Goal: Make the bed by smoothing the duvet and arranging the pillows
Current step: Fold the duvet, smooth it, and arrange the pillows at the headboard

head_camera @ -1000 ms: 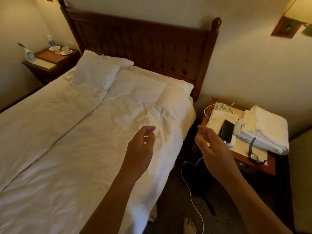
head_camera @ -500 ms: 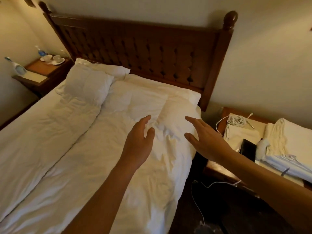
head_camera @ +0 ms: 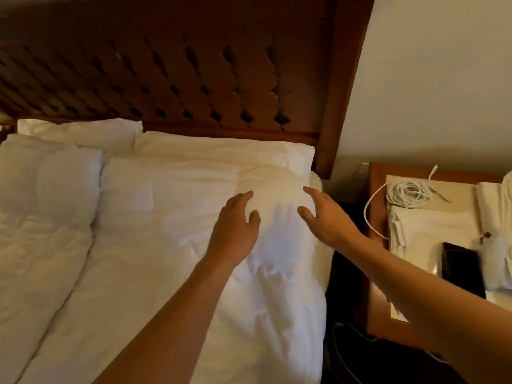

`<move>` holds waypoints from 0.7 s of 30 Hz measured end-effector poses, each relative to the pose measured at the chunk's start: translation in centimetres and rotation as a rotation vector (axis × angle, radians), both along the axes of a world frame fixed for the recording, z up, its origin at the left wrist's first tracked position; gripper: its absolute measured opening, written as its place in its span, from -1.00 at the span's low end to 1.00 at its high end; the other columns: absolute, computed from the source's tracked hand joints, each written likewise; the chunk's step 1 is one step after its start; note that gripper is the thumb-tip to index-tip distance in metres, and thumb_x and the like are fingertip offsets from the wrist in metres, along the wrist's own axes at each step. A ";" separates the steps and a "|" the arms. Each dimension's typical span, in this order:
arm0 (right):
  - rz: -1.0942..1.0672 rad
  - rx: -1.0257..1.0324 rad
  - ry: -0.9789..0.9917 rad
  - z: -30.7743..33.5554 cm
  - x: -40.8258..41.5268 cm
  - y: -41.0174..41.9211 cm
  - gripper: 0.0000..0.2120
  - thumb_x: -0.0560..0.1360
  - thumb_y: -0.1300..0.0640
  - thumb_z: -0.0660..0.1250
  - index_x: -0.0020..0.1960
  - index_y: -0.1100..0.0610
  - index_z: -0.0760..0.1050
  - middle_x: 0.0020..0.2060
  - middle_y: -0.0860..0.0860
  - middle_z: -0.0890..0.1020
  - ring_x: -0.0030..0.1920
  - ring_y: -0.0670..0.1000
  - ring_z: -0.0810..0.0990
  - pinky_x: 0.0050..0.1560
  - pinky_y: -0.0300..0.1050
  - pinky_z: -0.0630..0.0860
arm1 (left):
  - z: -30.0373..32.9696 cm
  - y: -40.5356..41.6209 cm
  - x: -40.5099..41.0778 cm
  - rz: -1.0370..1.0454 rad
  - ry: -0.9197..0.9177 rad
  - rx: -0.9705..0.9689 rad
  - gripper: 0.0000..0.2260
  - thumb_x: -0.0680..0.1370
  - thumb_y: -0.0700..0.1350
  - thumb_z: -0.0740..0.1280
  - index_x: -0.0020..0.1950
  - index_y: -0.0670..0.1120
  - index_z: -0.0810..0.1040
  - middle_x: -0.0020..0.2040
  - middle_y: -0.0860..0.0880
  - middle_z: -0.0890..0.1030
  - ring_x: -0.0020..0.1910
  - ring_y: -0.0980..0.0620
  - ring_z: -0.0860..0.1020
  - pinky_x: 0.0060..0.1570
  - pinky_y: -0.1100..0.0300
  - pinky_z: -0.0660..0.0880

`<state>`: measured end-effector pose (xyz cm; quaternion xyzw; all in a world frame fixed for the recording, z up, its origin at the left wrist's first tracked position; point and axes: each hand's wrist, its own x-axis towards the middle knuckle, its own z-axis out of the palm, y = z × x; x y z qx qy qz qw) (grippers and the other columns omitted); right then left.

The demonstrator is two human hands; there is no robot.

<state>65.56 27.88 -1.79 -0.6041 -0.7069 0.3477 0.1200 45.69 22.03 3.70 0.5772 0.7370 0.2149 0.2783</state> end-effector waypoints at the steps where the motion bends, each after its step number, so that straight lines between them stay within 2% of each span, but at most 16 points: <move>1: -0.012 0.003 -0.004 -1.2 -0.3 1.8 -0.43 0.64 -0.21 0.12 0.58 -0.07 0.10 0.56 0.04 0.25 0.48 0.16 0.33 0.40 0.13 0.35 | -1.4 2.1 0.1 -0.009 0.006 -0.005 -0.58 0.65 -0.08 0.18 0.53 0.06 0.29 0.53 0.05 0.28 0.51 0.03 0.25 0.43 0.09 0.27; 4: -0.055 -0.016 -0.006 -4.6 -1.3 6.9 -0.43 0.63 -0.24 0.10 0.57 -0.08 0.11 0.56 0.02 0.23 0.49 0.16 0.33 0.41 0.12 0.34 | -5.4 7.7 0.5 -0.044 0.060 -0.044 -0.55 0.66 -0.06 0.17 0.56 0.09 0.23 0.60 0.04 0.14 0.57 0.00 0.11 0.49 0.05 0.19; 9: -0.055 -0.101 0.043 -9.8 -2.1 12.1 -0.43 0.62 -0.26 0.07 0.56 -0.07 0.17 0.56 0.00 0.24 0.49 0.13 0.32 0.44 0.08 0.30 | -10.6 13.6 -0.4 -0.133 0.294 -0.067 -0.50 0.69 0.05 0.08 0.61 0.11 0.04 0.63 0.03 -0.11 0.60 -0.02 -0.17 0.56 -0.07 -0.08; 11: -0.033 -0.142 0.118 -11.2 -2.0 12.9 -0.46 0.63 -0.24 0.07 0.54 -0.05 0.23 0.52 -0.01 0.31 0.46 0.08 0.35 0.42 0.01 0.29 | -12.5 14.5 -1.4 -0.182 0.322 -0.126 -0.50 0.69 0.08 0.05 0.62 0.11 0.01 0.63 0.02 -0.12 0.60 -0.04 -0.17 0.56 -0.09 -0.13; 14: -0.059 -0.165 0.214 -12.7 -1.1 13.7 -0.51 0.63 -0.21 0.12 0.48 -0.03 0.34 0.39 0.00 0.47 0.34 0.03 0.47 0.31 -0.06 0.39 | -15.1 14.8 -2.4 -0.246 0.393 -0.183 -0.49 0.68 0.10 0.02 0.62 0.13 -0.05 0.63 0.01 -0.14 0.60 -0.04 -0.17 0.54 -0.09 -0.15; 17: -0.038 -0.206 0.205 -14.0 -0.2 14.6 -0.46 0.60 -0.26 0.14 0.49 -0.02 0.33 0.33 -0.06 0.47 0.31 -0.02 0.46 0.31 -0.06 0.39 | -17.0 14.7 -2.6 -0.245 0.440 -0.165 -0.49 0.67 0.15 -0.05 0.62 0.15 -0.09 0.63 0.03 -0.18 0.60 -0.04 -0.20 0.53 -0.09 -0.18; 21: -0.002 -0.338 0.149 -15.4 1.0 14.0 -0.45 0.58 -0.27 0.14 0.46 0.02 0.35 0.26 -0.07 0.51 0.26 0.01 0.49 0.19 -0.14 0.37 | -18.5 14.6 -3.2 -0.254 0.470 -0.148 -0.38 0.54 0.28 -0.29 0.61 0.18 -0.15 0.62 0.06 -0.22 0.59 -0.01 -0.23 0.52 -0.08 -0.21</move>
